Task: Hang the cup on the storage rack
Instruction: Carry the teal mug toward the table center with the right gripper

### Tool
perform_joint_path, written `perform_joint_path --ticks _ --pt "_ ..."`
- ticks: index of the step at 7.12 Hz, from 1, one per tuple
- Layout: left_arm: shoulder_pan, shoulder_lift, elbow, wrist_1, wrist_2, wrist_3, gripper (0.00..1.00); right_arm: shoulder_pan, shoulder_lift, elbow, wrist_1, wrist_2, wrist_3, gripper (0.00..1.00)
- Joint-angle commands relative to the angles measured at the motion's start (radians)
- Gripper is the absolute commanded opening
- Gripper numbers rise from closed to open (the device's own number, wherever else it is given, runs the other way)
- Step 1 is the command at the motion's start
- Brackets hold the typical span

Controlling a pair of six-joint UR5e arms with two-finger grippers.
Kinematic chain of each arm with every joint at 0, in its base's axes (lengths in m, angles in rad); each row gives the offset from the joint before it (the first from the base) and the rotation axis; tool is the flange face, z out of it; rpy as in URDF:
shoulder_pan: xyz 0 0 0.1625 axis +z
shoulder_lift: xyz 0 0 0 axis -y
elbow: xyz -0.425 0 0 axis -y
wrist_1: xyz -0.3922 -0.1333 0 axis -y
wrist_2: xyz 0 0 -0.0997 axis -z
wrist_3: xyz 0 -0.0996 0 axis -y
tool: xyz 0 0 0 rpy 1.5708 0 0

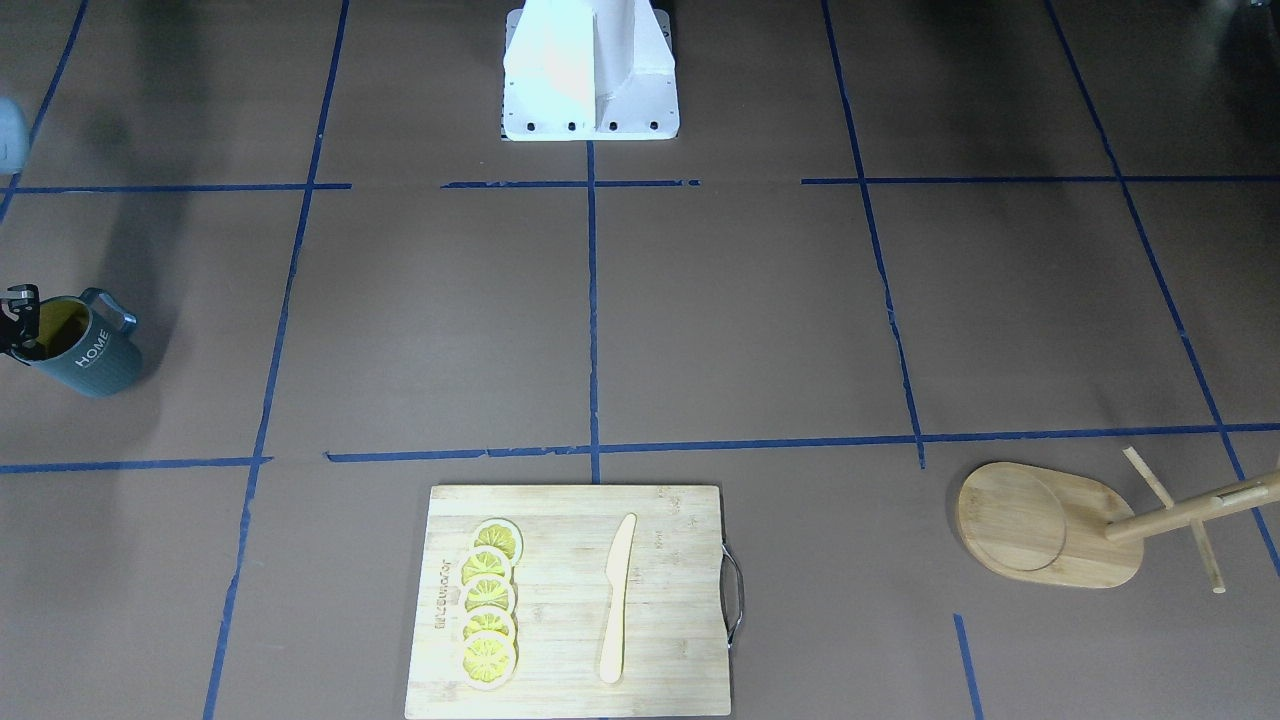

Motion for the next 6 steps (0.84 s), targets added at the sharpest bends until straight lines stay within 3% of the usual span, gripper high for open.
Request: perform_joint_path --ticks 1,4,6 --pt "0.0 0.0 0.0 0.001 0.0 0.001 1.0 -0.002 0.118 0.055 -0.076 0.011 0.25 0.0" --pt "0.0 0.0 -0.002 0.0 0.0 -0.001 1.0 -0.177 0.401 0.104 -0.297 -0.013 0.683 0.0" --pt "0.002 -0.005 -0.003 -0.005 -0.002 -0.001 1.0 -0.332 0.566 0.1 -0.415 -0.129 0.943 0.0"
